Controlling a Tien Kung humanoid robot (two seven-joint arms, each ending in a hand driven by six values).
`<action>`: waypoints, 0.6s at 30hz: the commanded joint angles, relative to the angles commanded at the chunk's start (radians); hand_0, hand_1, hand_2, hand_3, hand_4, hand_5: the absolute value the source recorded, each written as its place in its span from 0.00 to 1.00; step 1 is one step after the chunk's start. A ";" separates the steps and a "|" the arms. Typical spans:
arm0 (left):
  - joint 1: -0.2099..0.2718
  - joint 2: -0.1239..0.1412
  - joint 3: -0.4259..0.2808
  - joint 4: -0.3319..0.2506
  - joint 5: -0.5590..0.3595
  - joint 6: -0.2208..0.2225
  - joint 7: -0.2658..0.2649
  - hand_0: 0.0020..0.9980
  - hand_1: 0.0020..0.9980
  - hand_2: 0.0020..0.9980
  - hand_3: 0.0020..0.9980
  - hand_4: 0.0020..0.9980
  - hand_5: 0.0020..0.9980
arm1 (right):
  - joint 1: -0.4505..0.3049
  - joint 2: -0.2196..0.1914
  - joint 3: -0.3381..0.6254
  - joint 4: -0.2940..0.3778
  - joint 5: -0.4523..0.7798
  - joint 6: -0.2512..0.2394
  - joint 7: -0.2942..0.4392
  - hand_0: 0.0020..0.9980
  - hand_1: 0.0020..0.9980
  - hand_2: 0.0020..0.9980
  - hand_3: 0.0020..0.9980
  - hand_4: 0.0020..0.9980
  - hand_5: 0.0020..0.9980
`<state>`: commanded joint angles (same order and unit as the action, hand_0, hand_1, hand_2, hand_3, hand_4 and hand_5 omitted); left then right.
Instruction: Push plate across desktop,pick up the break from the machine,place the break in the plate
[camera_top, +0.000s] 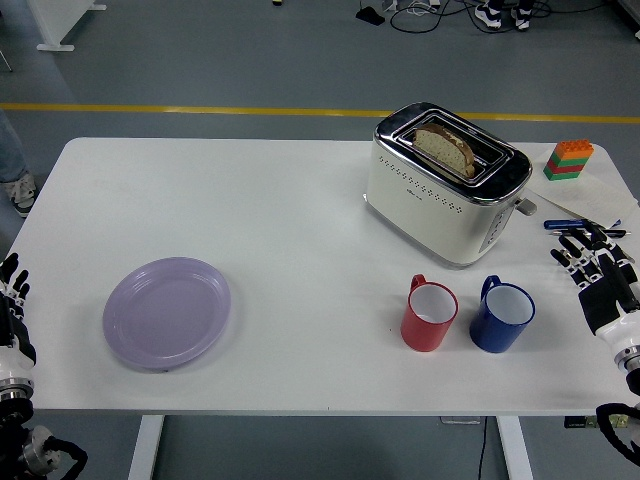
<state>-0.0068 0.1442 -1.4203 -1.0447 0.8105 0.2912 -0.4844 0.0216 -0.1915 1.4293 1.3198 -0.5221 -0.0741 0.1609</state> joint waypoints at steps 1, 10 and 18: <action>-0.002 0.001 0.004 0.005 -0.001 -0.003 0.001 0.90 0.90 0.91 0.80 0.54 1.00 | 0.000 0.000 0.000 0.000 0.000 0.000 0.000 0.73 0.67 0.66 0.62 0.52 0.31; -0.018 0.008 0.062 0.051 -0.007 -0.032 0.008 0.88 0.89 0.91 0.79 0.54 1.00 | 0.001 0.001 -0.002 -0.001 0.000 0.000 0.000 0.73 0.67 0.66 0.62 0.52 0.31; -0.032 0.008 0.123 0.077 -0.029 -0.043 0.006 0.89 0.89 0.90 0.79 0.55 1.00 | 0.001 0.001 -0.003 -0.001 0.000 0.001 0.000 0.73 0.67 0.66 0.62 0.52 0.31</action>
<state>-0.0389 0.1518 -1.2972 -0.9674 0.7812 0.2477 -0.4786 0.0222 -0.1909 1.4261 1.3187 -0.5216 -0.0734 0.1612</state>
